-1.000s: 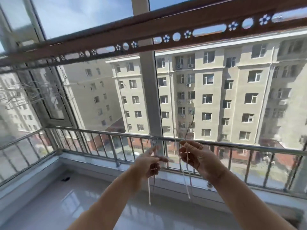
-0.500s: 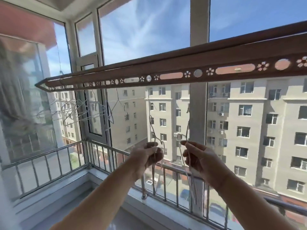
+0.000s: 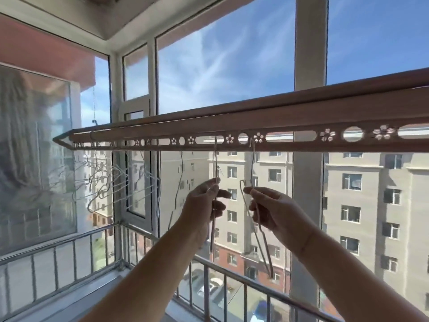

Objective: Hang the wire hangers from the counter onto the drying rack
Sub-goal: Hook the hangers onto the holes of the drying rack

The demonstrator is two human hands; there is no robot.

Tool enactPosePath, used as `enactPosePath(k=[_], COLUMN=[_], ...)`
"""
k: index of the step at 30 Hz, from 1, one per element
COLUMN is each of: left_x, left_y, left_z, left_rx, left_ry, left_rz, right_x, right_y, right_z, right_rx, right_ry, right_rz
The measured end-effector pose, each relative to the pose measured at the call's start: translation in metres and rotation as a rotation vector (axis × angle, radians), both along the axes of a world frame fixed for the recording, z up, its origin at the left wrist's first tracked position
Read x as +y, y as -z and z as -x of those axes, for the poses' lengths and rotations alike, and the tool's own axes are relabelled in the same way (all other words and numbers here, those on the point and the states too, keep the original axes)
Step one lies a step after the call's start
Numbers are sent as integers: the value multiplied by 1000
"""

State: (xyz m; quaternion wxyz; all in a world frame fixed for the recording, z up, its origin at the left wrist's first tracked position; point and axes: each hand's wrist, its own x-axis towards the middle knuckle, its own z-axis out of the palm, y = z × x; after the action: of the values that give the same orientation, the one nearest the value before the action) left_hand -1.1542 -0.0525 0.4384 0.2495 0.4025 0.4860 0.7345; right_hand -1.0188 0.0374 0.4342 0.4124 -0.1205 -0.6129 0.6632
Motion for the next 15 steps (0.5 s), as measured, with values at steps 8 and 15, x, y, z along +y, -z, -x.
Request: enactPosePath(k=[8,15], left_x=[17,23], left_y=[-7,-2], left_z=[47,74], left_rx=[-8,-8], left_ry=[74,136], left_rz=[-9,40], right_x=[10,7], right_y=[-14,-4], right_z=[35,54], right_rx=[-57,-73], right_ry=[142,253], right_rz=[-51,63])
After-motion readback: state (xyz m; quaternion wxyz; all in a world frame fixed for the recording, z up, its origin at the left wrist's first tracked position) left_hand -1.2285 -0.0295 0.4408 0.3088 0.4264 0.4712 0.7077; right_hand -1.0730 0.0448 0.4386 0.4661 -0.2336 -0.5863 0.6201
